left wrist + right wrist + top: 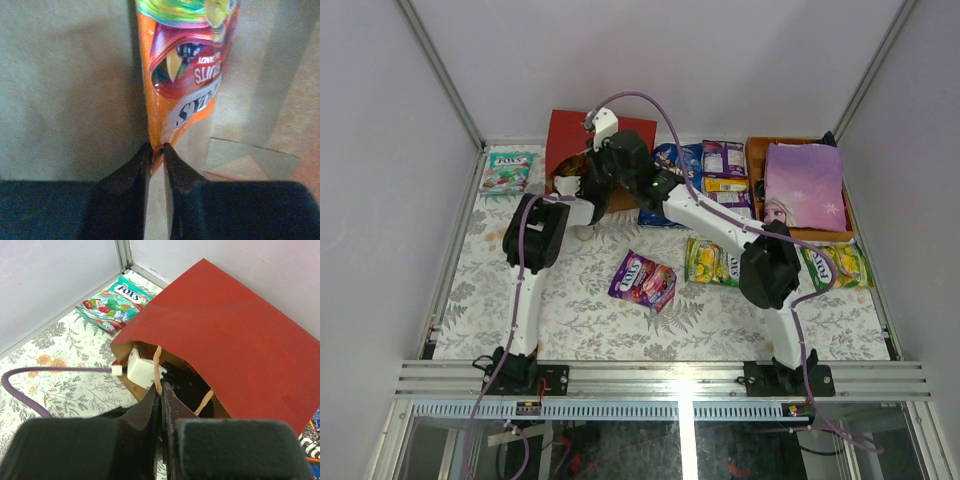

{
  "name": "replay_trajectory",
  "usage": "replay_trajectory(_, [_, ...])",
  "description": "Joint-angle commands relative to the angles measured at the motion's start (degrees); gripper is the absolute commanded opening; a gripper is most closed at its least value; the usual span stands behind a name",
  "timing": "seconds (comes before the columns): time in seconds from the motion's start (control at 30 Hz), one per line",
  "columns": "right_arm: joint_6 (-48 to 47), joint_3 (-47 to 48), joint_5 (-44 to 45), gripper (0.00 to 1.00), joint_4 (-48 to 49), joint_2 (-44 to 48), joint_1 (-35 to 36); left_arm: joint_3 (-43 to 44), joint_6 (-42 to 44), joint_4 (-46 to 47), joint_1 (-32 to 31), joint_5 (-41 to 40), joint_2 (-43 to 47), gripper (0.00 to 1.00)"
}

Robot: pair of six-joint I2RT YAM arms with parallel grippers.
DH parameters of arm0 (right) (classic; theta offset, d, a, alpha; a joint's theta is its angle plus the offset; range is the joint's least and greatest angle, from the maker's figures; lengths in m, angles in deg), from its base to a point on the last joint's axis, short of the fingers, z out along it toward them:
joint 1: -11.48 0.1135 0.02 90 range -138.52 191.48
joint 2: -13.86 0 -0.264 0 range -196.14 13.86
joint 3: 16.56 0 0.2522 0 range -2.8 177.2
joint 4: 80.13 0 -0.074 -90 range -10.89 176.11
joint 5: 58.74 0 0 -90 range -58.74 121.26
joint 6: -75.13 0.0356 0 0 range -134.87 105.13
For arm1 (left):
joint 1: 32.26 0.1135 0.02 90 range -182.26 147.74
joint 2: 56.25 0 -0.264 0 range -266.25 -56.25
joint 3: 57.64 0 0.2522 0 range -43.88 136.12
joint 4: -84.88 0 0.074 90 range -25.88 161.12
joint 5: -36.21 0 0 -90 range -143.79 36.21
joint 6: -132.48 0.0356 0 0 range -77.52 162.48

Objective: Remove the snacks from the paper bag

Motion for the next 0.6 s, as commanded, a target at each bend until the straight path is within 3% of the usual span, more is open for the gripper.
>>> replay_trajectory(0.0, [0.7, 1.0, 0.0, 0.0, 4.1, 4.1, -0.6, -2.2, 8.2, 8.8, 4.5, 6.7, 0.2, 0.01])
replay_trajectory(0.37, [2.4, 5.4, -0.2, 0.0, 2.8, 0.8, -0.8, -20.3, 21.5, 26.5, 7.5, 19.8, 12.8, 0.0])
replay_trajectory(0.57, [3.8, 7.7, 0.5, 0.0, 2.2, -1.1, -0.8, -31.2, 25.9, 28.8, 6.7, 25.8, 23.5, 0.0])
